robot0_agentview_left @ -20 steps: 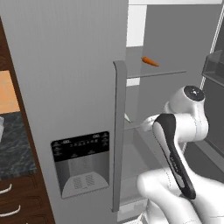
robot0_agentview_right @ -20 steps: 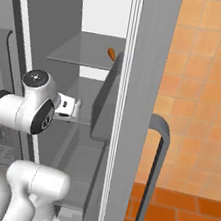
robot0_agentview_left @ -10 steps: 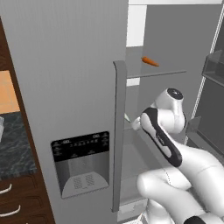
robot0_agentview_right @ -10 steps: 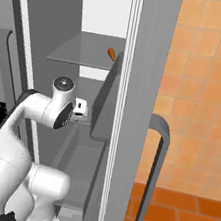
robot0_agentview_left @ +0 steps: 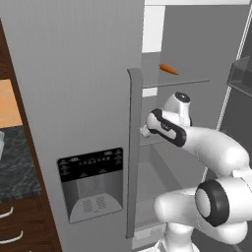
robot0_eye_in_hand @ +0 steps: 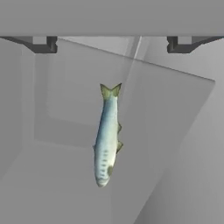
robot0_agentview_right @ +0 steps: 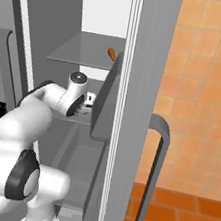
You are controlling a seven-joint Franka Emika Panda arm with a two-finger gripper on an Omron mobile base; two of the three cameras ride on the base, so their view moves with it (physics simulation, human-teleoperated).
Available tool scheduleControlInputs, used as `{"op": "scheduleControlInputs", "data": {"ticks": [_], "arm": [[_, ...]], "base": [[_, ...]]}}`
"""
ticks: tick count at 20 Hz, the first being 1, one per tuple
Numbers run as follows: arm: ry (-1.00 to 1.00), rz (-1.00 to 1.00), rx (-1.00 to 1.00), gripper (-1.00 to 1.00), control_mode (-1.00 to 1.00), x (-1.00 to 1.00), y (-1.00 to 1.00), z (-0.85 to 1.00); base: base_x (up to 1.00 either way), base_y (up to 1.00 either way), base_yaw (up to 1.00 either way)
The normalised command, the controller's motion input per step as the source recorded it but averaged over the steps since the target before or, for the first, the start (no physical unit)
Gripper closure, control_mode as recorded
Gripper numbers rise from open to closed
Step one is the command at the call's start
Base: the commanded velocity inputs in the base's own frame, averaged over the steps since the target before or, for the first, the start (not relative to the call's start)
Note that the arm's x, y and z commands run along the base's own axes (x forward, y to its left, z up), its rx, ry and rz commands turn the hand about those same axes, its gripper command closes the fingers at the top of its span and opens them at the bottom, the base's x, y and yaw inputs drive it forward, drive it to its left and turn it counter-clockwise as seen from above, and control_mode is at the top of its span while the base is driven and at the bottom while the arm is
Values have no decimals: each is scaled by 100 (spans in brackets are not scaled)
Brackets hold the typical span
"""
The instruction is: Place one carrot and one fish in each tupperware on the nearby counter, to pack two identical lunches.
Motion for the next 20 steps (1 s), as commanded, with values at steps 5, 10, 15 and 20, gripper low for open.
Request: {"op": "scheduleControlInputs", "data": {"ticks": [5, 10, 15, 20], "arm": [[0, 0, 0, -100, -100, 58, 6, -49], [0, 3, 0, -100, -100, 51, 17, -50], [0, 3, 0, -100, -100, 76, 4, -46], [-3, 2, 0, 100, -100, 29, 12, -60]], "base": [[0, 0, 0], [0, 0, 0], [0, 0, 0], [0, 0, 0]]}}
